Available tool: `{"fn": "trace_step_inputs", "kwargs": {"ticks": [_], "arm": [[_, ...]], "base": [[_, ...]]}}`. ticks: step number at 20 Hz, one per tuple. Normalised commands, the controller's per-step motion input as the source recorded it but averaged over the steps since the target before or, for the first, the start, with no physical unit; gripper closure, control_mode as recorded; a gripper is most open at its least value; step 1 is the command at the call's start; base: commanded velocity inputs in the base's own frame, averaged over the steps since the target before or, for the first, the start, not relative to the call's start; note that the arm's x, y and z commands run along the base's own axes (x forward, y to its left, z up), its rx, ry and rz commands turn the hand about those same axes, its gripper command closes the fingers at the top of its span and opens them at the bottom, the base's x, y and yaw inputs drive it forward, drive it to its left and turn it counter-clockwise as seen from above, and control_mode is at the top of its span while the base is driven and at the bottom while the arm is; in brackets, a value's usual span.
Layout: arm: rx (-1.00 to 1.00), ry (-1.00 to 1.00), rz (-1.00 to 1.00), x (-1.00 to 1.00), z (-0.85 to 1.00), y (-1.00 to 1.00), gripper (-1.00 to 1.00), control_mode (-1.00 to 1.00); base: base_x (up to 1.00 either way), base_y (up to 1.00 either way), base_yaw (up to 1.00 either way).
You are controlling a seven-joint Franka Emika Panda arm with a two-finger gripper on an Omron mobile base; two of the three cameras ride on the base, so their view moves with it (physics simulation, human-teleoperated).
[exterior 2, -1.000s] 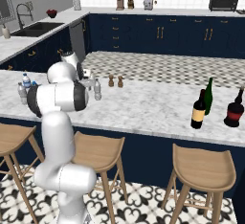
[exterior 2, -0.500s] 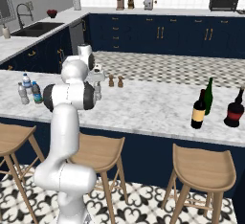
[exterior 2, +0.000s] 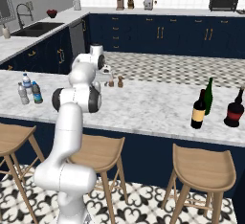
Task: Move the plastic bottles in the middle to the plastics group, and the glass bottles in the middle to the glass group.
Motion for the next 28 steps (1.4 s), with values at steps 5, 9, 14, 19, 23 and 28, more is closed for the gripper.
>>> {"fn": "trace_step_inputs", "kwargs": {"ticks": [5,9,14,19,23,28], "arm": [[0.07,-0.20,0.00,-0.33,-0.26,-0.01,-1.00,-1.00],[0.09,-0.32,0.00,-0.72,-0.02,-0.11,-1.00,-1.00],[0.07,-0.31,0.00,-0.74,-0.04,-0.13,-1.00,-1.00],[0.03,-0.29,0.00,-0.59,-0.21,-0.04,-1.00,-1.00],[-0.05,-0.04,0.00,0.10,0.07,0.11,-1.00,-1.00],[-0.02,0.08,0.00,0.25,0.05,0.03,-1.00,-1.00]], "base": [[0.00,0.00,0.00],[0.00,0.00,0.00],[0.00,0.00,0.00],[0.00,0.00,0.00],[0.00,0.00,0.00],[0.00,0.00,0.00]]}}
